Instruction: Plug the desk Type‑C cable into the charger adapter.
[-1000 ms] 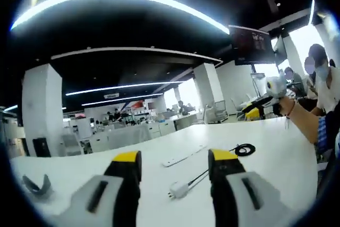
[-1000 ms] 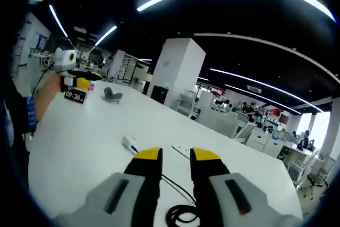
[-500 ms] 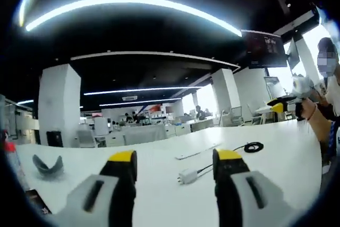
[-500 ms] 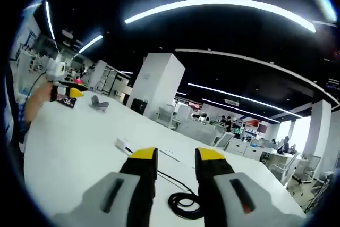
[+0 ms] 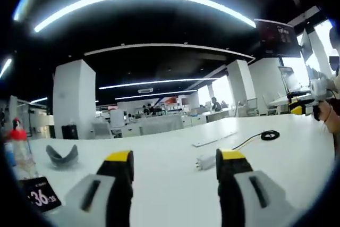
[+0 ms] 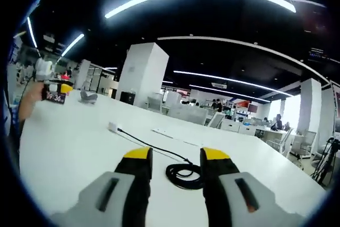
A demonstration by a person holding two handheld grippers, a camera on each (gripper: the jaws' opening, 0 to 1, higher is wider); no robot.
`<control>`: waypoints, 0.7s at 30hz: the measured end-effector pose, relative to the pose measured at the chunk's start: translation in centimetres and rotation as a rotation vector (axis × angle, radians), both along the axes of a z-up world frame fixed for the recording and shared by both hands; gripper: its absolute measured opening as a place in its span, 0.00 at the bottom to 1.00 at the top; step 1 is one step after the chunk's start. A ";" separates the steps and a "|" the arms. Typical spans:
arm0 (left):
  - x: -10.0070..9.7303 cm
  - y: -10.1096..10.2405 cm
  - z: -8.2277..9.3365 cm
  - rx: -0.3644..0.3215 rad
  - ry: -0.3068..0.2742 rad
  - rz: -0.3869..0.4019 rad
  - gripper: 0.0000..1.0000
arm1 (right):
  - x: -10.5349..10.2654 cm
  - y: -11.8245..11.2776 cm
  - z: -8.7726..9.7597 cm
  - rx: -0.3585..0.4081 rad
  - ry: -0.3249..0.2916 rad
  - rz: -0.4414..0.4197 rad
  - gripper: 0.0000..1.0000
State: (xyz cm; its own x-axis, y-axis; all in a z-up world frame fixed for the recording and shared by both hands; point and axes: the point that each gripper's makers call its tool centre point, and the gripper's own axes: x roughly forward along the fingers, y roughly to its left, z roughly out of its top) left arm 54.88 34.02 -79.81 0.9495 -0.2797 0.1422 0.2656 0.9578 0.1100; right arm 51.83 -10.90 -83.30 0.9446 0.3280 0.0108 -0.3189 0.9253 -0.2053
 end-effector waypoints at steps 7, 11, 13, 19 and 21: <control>0.1 -0.2 -0.3 -0.002 0.010 0.014 0.63 | -0.2 -0.9 0.8 -0.054 -0.052 -0.085 0.36; 0.0 -0.5 -0.5 -0.013 0.014 0.011 0.63 | -0.3 -0.9 1.1 -0.043 -0.064 -0.081 0.35; -0.1 -0.9 -0.6 -0.021 0.018 -0.006 0.62 | -0.2 -0.6 0.9 -0.040 -0.056 -0.064 0.35; 0.1 -0.9 -0.9 -0.015 0.034 -0.016 0.60 | -0.2 0.0 0.7 -0.059 -0.053 -0.051 0.35; 0.1 -0.9 -0.9 -0.016 0.033 -0.014 0.60 | -0.2 0.1 0.7 -0.055 -0.053 -0.051 0.35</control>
State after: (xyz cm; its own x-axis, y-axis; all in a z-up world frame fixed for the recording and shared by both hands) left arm 54.96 33.14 -80.73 0.9499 -0.2907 0.1150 0.2821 0.9556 0.0854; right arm 51.60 -10.85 -82.58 0.9586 0.2813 0.0444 -0.2594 0.9267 -0.2720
